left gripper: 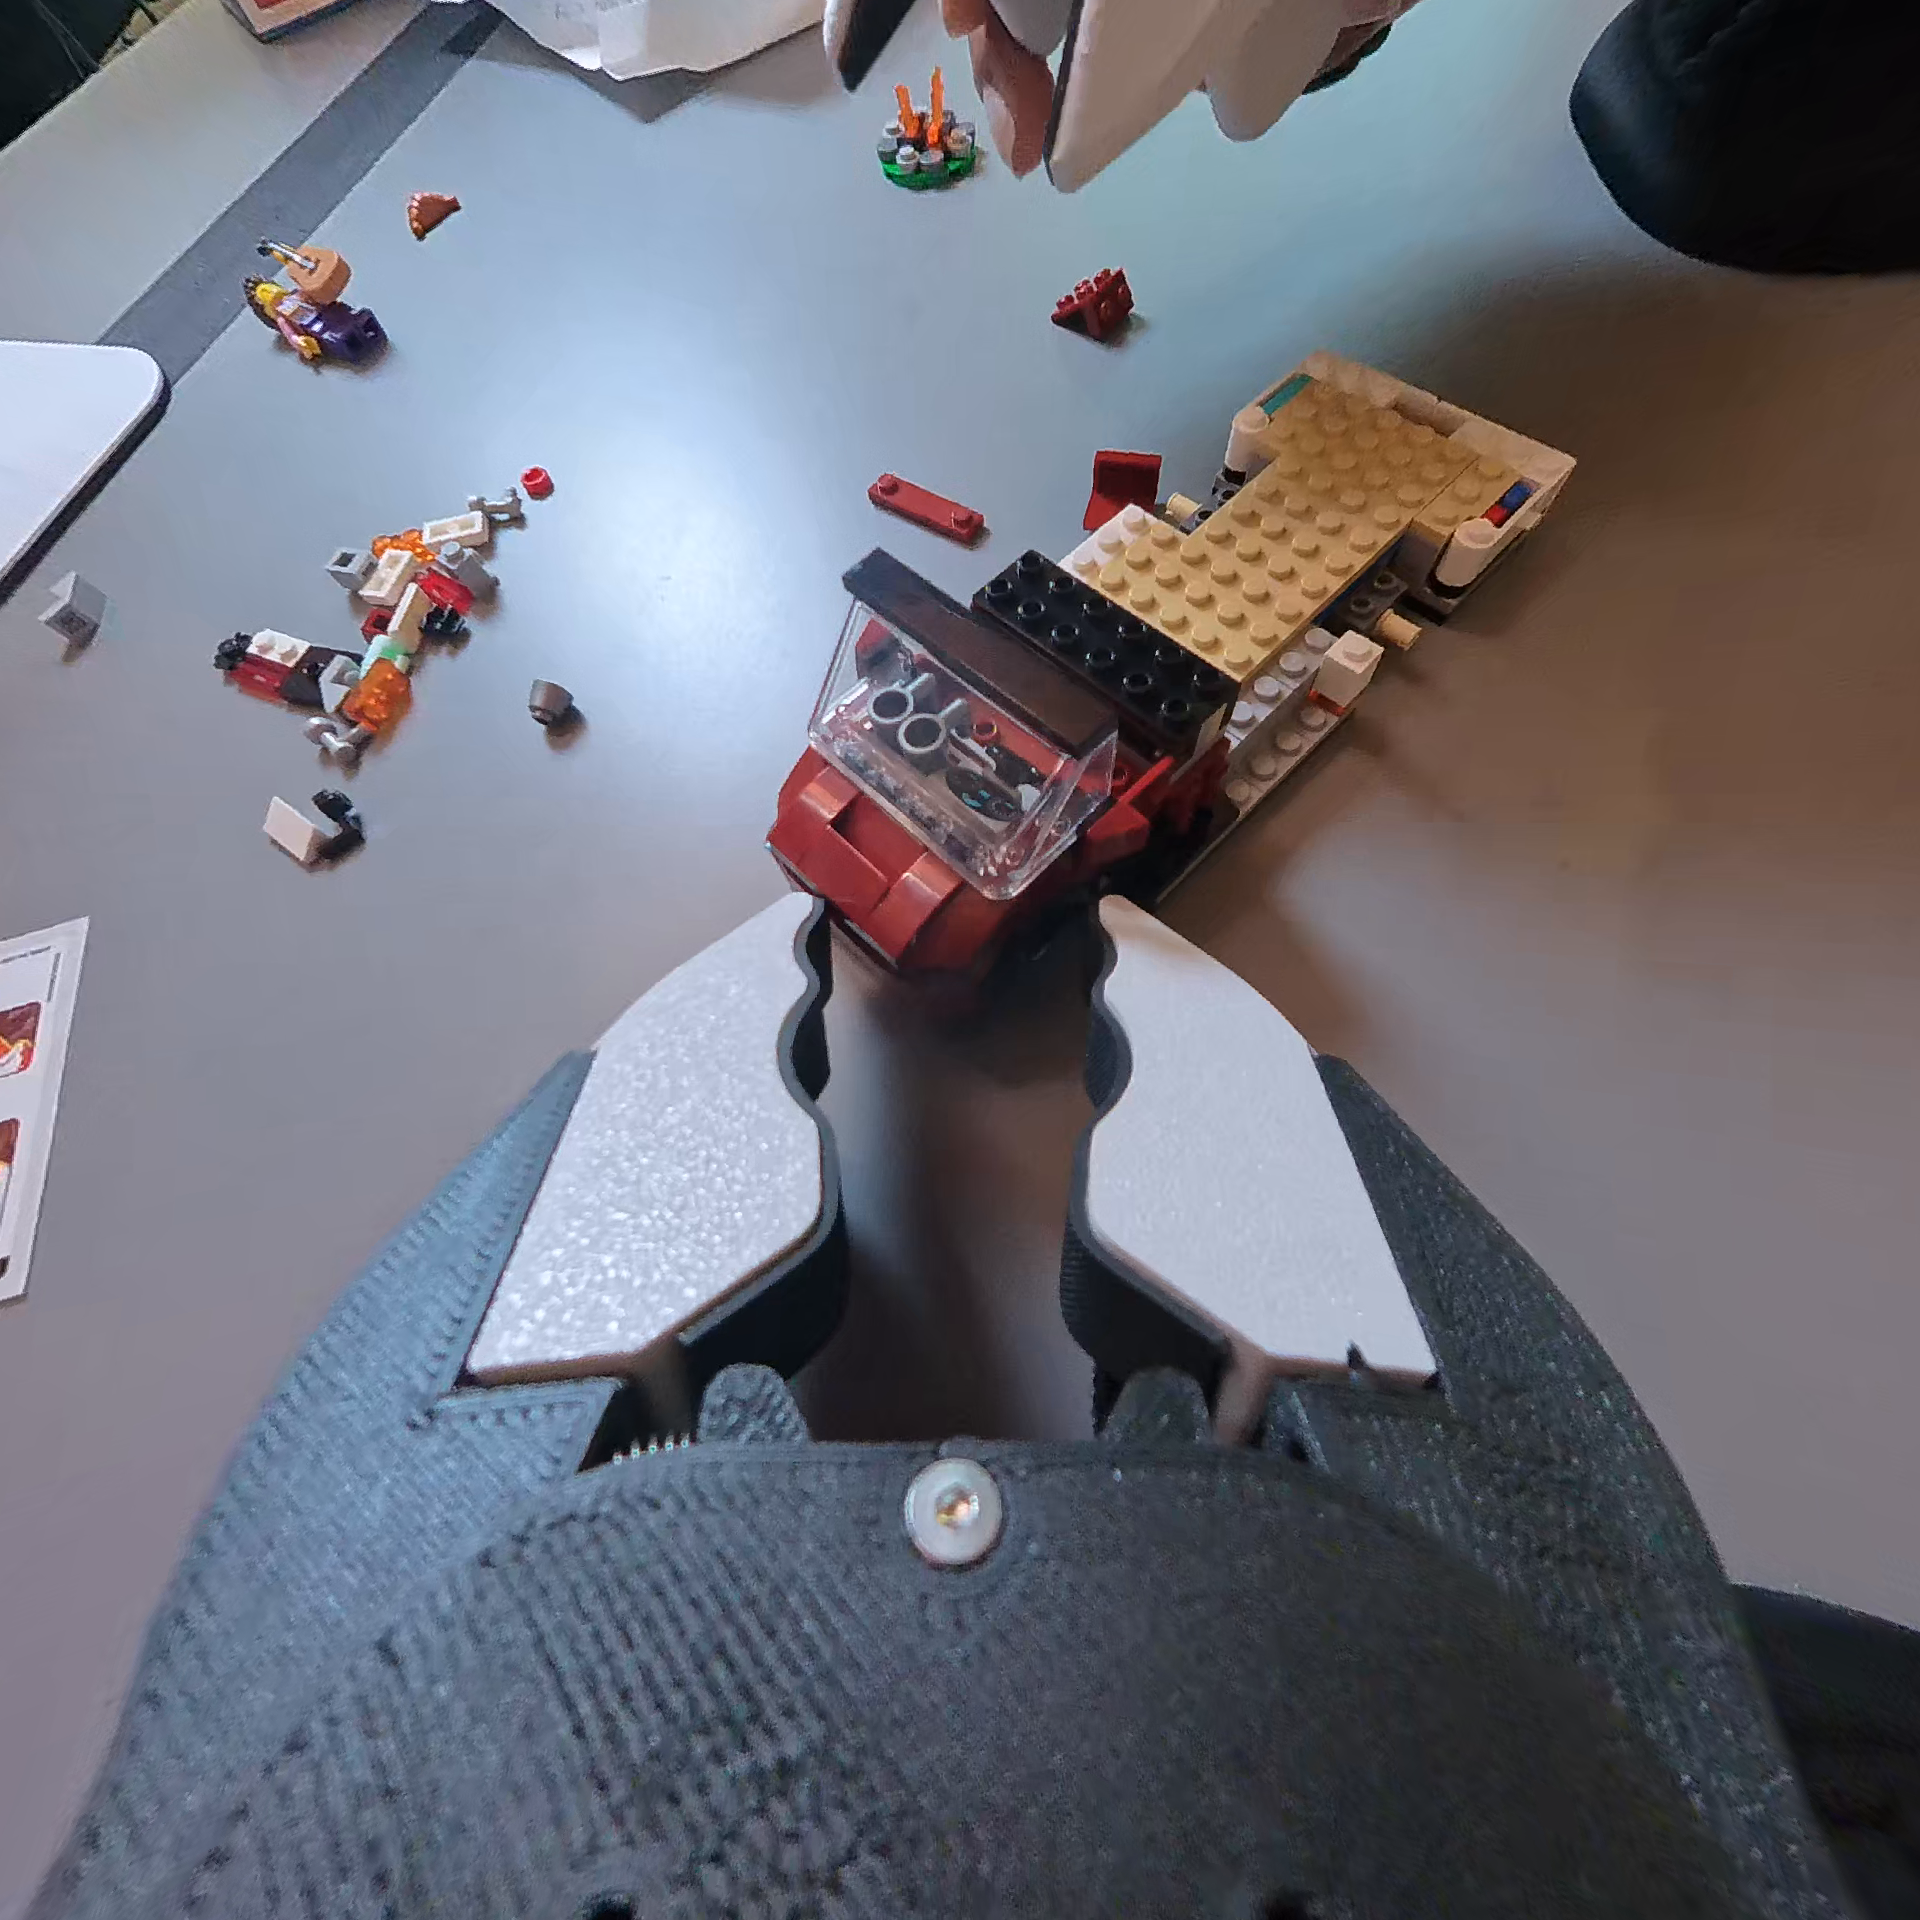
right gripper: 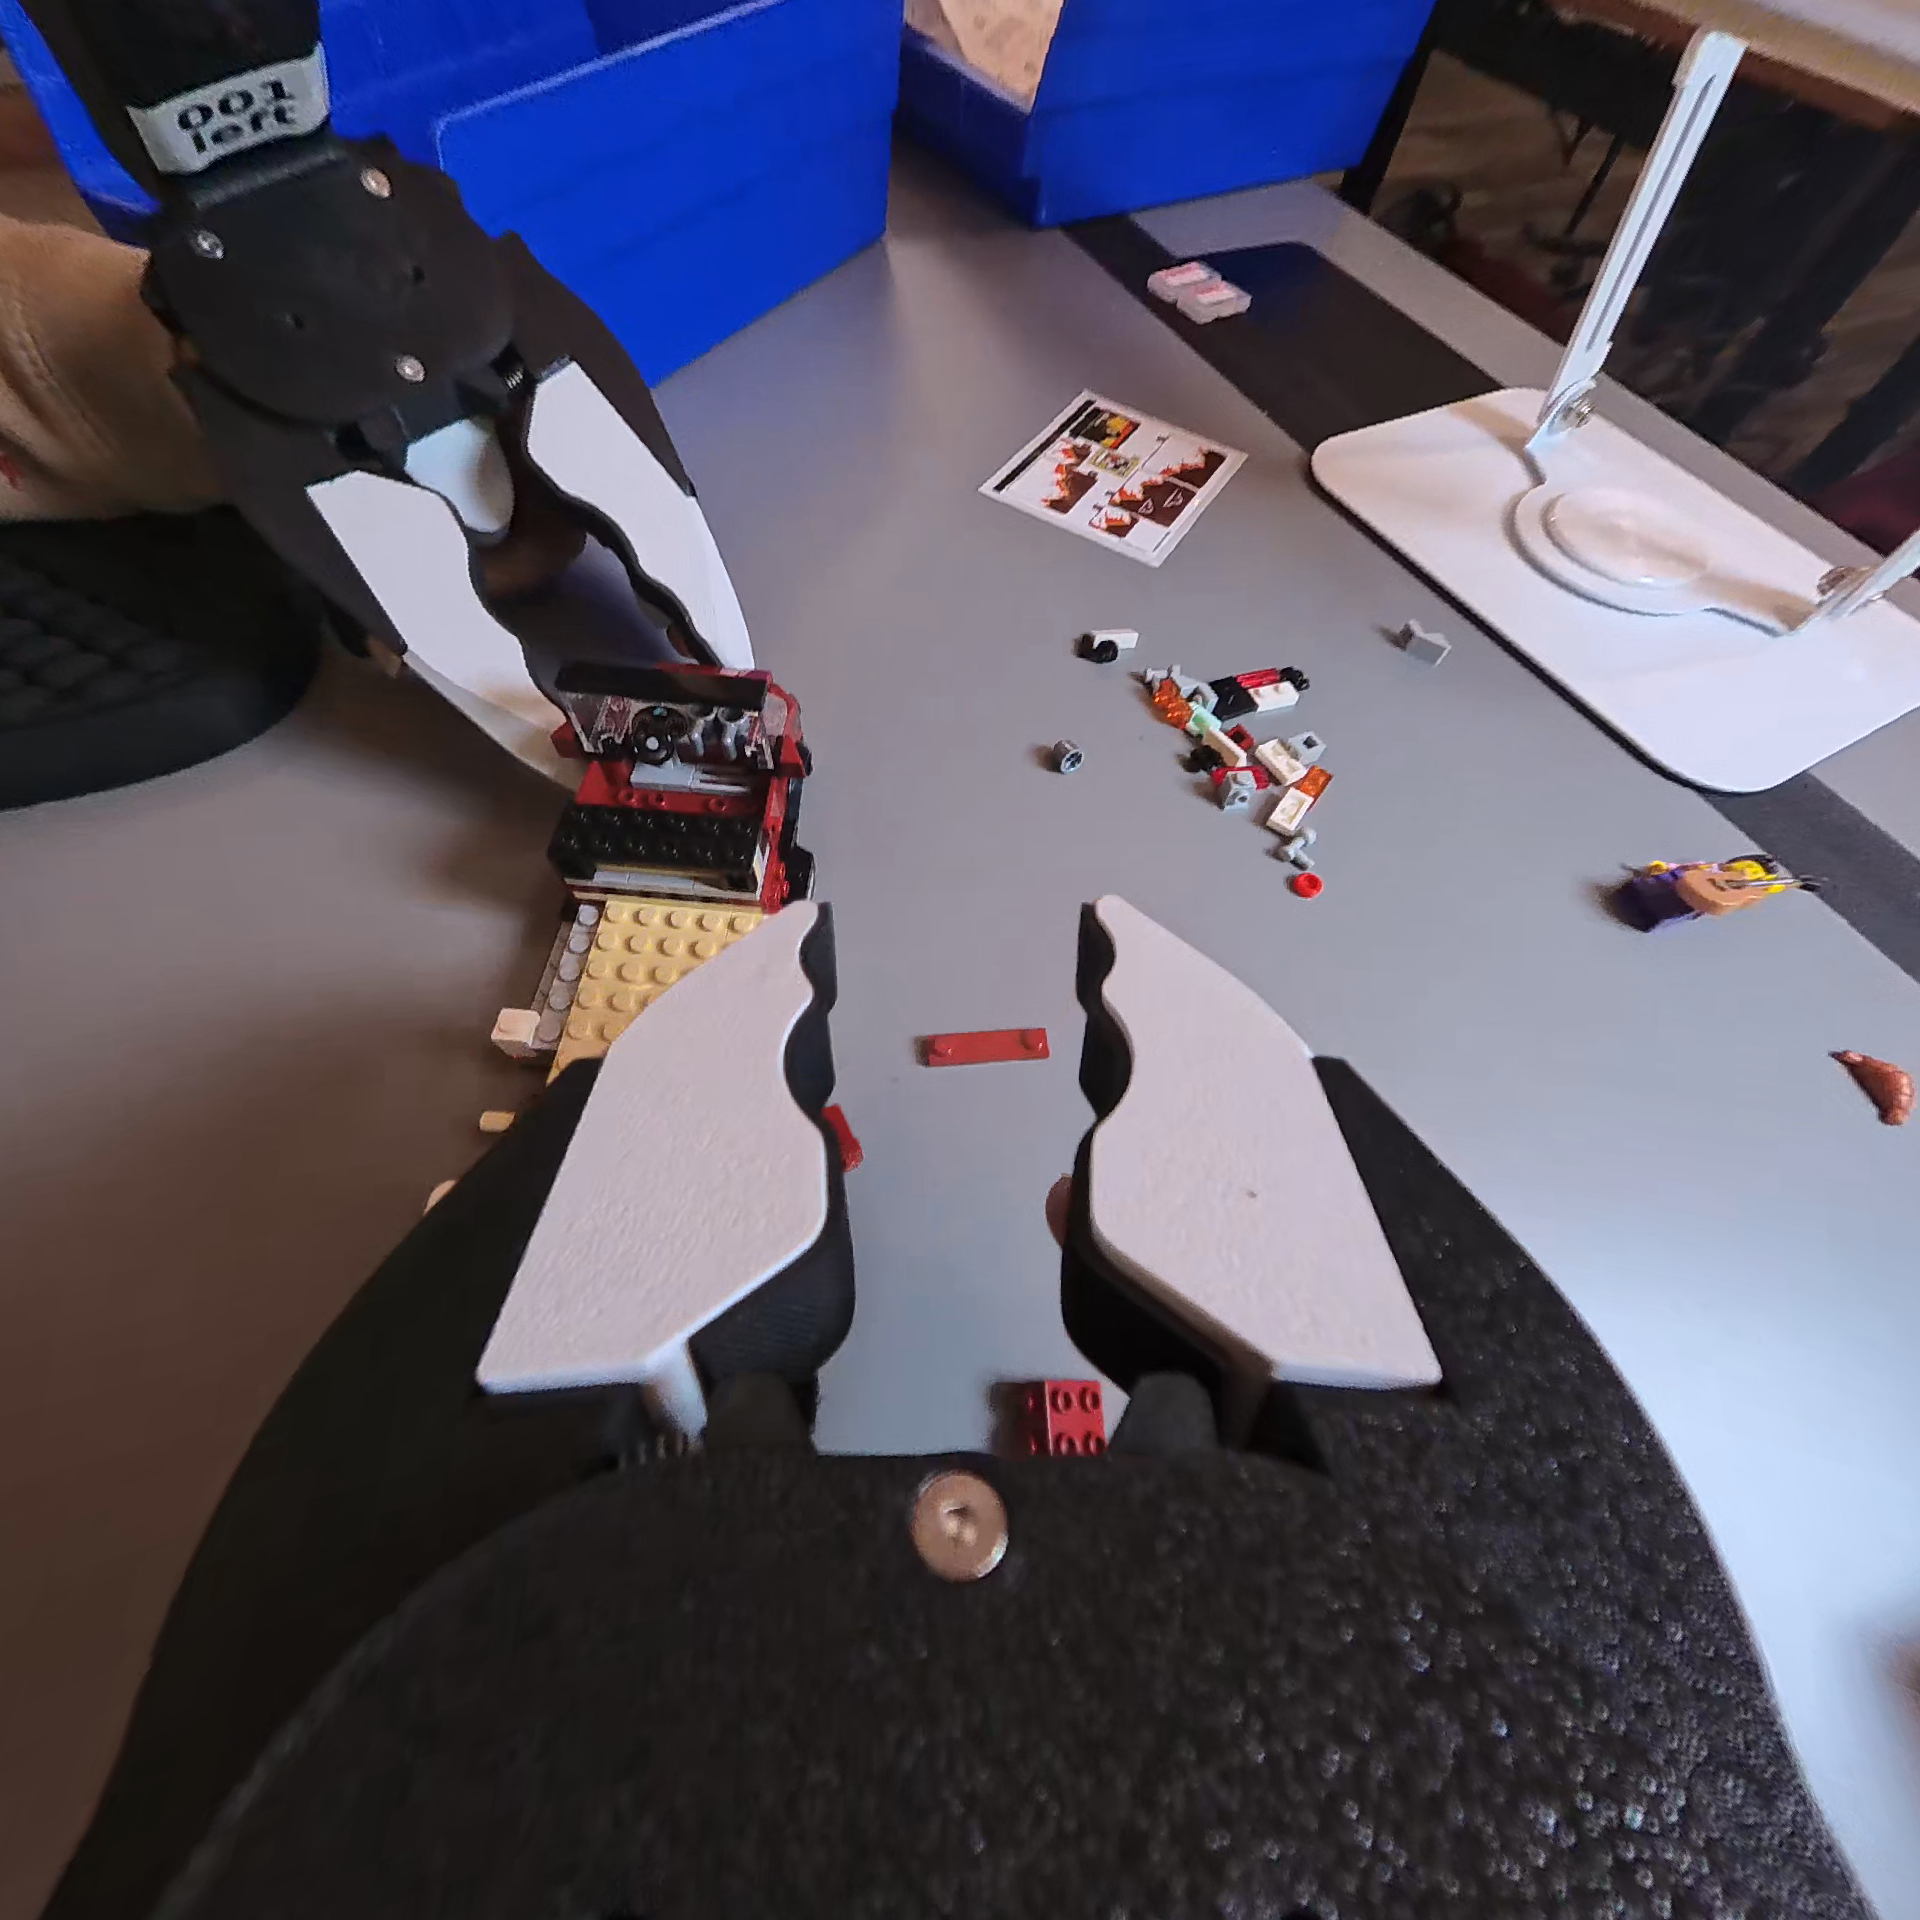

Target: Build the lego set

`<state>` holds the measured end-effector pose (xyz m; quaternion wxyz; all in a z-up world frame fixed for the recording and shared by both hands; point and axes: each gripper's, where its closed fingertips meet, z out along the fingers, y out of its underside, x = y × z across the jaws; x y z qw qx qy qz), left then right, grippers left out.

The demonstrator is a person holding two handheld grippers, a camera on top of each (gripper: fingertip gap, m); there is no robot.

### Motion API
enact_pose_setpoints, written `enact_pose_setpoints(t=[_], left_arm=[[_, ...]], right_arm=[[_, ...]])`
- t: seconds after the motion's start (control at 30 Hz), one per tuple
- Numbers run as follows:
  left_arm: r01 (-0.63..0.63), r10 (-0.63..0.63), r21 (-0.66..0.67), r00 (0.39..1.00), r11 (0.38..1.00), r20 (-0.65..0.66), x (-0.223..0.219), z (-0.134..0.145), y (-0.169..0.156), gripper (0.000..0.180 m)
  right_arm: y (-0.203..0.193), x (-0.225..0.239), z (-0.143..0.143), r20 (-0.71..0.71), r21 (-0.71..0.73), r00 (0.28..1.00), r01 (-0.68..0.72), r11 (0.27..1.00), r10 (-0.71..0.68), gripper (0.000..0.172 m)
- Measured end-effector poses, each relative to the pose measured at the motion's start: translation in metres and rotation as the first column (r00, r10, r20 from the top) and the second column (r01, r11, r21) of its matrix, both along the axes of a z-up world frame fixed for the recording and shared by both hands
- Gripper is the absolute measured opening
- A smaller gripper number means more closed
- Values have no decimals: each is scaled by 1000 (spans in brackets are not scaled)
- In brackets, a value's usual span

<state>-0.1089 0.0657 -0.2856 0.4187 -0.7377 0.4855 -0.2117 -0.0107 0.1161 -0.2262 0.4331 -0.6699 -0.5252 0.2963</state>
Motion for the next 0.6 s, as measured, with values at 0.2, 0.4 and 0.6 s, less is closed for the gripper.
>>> enact_pose_setpoints(t=[0.2,0.4,0.6], left_arm=[[-2,0,26,999,1000,41,2,7,1,50],[13,-22,62,988,998,155,3,24,1,53],[4,-39,123,959,992,281,4,46,1,53]], right_arm=[[4,-3,17,-128,56,991,35,998,-28,41],[4,-9,19,-189,85,982,45,995,-29,40],[10,-7,23,-258,88,963,99,991,-73,36]])
